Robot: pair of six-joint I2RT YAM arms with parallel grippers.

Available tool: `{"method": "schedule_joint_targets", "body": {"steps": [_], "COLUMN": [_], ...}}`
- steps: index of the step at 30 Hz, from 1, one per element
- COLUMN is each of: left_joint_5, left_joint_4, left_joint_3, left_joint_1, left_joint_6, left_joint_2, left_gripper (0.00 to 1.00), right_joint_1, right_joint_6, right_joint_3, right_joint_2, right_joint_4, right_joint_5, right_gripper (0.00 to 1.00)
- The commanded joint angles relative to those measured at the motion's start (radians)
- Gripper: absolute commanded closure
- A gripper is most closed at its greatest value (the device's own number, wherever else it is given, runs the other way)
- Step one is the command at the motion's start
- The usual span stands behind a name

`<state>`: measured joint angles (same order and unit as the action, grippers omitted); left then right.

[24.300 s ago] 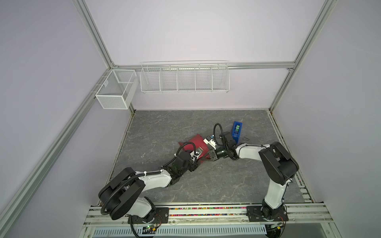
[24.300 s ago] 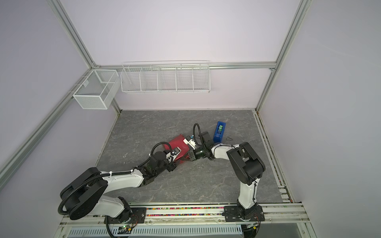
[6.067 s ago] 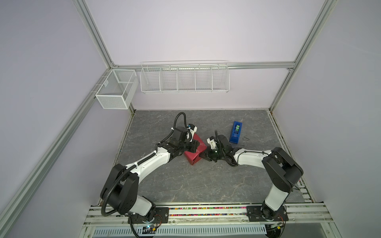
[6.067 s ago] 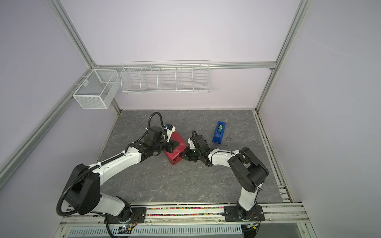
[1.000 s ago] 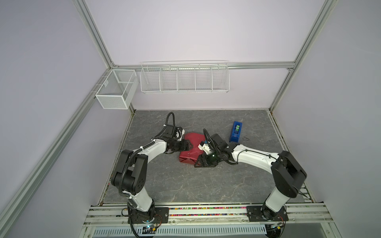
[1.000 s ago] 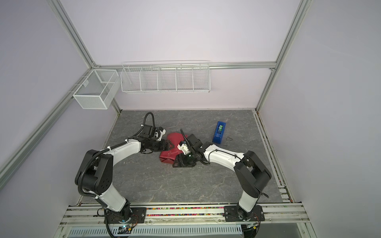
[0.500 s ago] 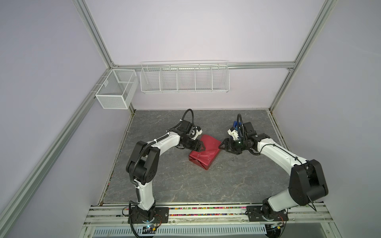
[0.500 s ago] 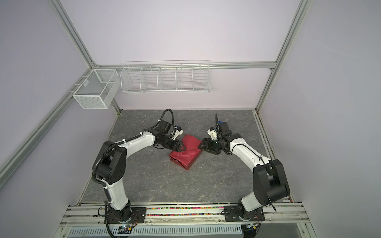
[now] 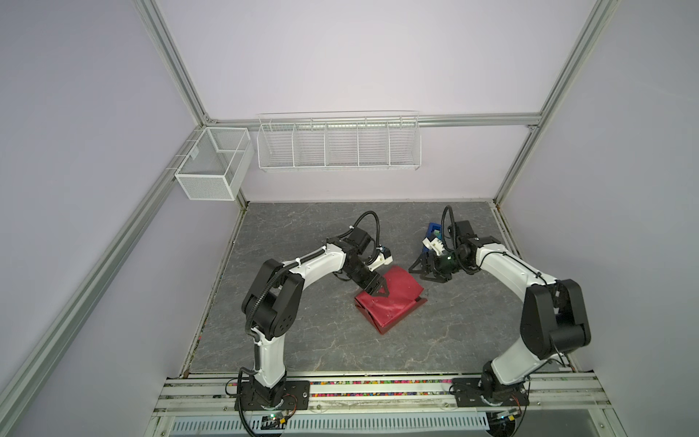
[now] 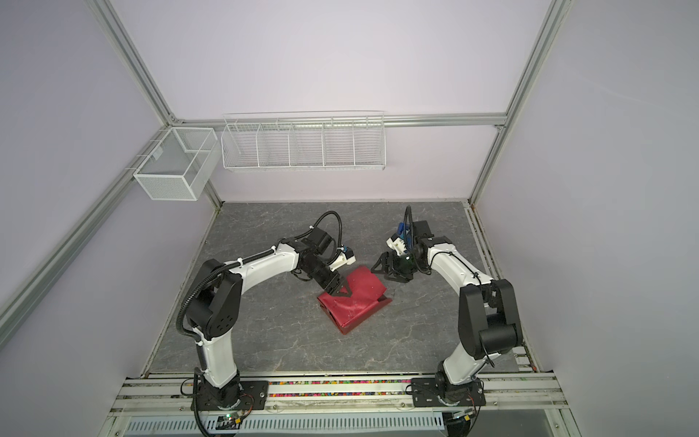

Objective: Wrap the gift box in paper

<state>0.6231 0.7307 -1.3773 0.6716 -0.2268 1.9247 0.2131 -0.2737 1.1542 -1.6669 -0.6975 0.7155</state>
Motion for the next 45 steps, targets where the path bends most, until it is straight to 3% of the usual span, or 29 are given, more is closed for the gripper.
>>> {"method": "schedule_joint_targets", "body": {"steps": [1, 6, 11, 14, 16, 19, 24, 27, 35, 45], "left_joint_5": [-0.005, -0.115, -0.136, -0.168, -0.177, -0.150, -0.117, -0.112, -0.152, -0.187], "left_joint_4": [0.070, 0.061, 0.053, 0.041, 0.039, 0.022, 0.022, 0.034, 0.072, 0.130], "left_joint_3": [-0.017, -0.023, -0.024, -0.020, -0.018, 0.002, 0.017, 0.017, 0.010, 0.043], "left_joint_1": [0.003, 0.003, 0.003, 0.002, 0.002, 0.003, 0.002, 0.003, 0.003, 0.003], "left_joint_6": [-0.051, -0.024, -0.005, 0.023, 0.041, 0.064, 0.074, 0.070, 0.065, 0.067], "left_joint_2": [-0.014, -0.051, -0.088, -0.118, -0.138, -0.171, -0.190, -0.186, -0.195, -0.261], "left_gripper": [0.27, 0.23, 0.22, 0.22, 0.22, 0.21, 0.21, 0.21, 0.21, 0.21], "right_joint_1": [0.000, 0.000, 0.001, -0.001, -0.061, -0.108, -0.129, -0.122, -0.028, 0.253], "right_joint_6": [0.076, 0.084, 0.067, 0.051, 0.011, -0.025, -0.031, -0.096, -0.186, -0.546], "right_joint_3": [0.032, 0.049, 0.037, 0.017, -0.022, -0.105, -0.183, -0.225, -0.269, -0.502], "right_joint_2": [-0.062, -0.155, -0.208, -0.183, -0.144, -0.073, -0.076, -0.091, -0.053, 0.158], "right_joint_4": [-0.051, -0.037, -0.006, -0.019, -0.001, 0.039, 0.089, 0.203, 0.290, 0.603], "right_joint_5": [0.092, 0.079, 0.176, 0.064, 0.017, 0.024, 0.146, 0.255, 0.291, 0.181], "right_gripper": [0.32, 0.32, 0.33, 0.32, 0.30, 0.23, 0.11, 0.10, 0.11, 0.09]}}
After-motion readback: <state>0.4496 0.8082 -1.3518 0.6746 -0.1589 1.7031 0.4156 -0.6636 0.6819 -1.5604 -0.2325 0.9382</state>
